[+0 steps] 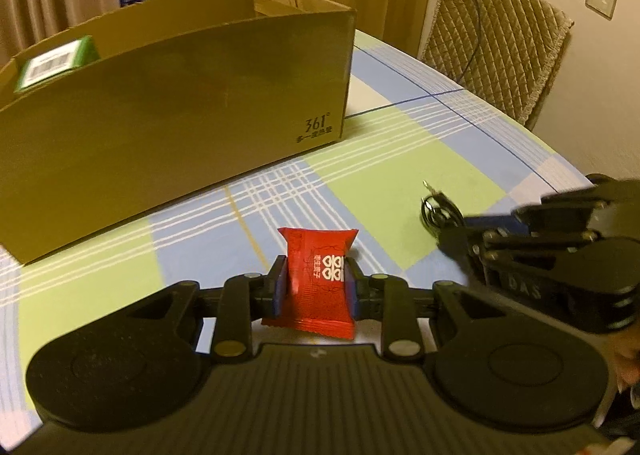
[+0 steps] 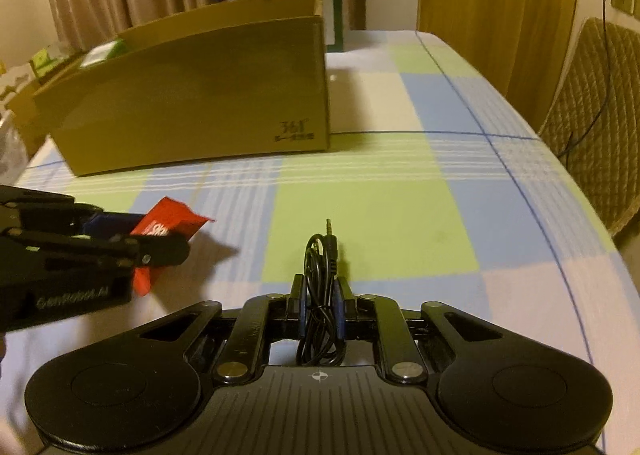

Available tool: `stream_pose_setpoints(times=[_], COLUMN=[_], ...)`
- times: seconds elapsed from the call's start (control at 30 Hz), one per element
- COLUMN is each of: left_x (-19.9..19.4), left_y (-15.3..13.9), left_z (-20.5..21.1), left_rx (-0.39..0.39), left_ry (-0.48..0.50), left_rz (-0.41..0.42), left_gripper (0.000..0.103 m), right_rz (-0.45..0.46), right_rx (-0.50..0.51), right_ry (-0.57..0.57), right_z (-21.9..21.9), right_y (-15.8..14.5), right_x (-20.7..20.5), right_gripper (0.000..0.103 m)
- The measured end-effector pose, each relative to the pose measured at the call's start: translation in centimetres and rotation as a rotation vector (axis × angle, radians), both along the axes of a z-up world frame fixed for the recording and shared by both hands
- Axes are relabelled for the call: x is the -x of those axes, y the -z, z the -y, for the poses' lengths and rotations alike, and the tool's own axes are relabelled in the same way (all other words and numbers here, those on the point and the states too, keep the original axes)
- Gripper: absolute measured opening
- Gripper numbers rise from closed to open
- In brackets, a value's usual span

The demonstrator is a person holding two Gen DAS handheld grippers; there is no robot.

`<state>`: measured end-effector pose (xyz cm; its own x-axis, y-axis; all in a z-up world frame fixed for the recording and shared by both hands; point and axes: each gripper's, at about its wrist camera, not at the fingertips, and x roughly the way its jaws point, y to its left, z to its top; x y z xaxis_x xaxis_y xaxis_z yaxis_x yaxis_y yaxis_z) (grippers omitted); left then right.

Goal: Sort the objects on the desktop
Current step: 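Carry the red packet and black cable over the cardboard box with both tools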

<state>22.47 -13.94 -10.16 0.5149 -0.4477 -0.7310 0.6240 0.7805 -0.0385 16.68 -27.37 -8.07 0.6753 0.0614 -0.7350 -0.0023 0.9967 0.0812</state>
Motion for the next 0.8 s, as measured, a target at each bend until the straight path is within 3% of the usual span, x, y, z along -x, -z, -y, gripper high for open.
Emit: stream_pose_setpoints(times=[0.2,0.5,0.8], left_x=[2.1,6.2,10.1], left_y=[-1.1,-3.3,-7.4], left_z=[-1.6,-5.2,-7.7], left_rx=[-0.006,0.057,0.090], left_ry=[-0.036,-0.188,-0.254], left_rz=[-0.008,-0.040,0.008], left_gripper=[0.023,0.023,0.023], right_rz=[0.001,0.012,0.065], right_rx=[-0.030,-0.060,-0.090], right_ry=[-0.021,-0.034,-0.060], right_z=[-0.9,-1.2,-2.1], right_y=[-1.7,-4.4,-8.1], right_x=[2.4,5.7,8.2], right_gripper=[0.010,0.010,0.010])
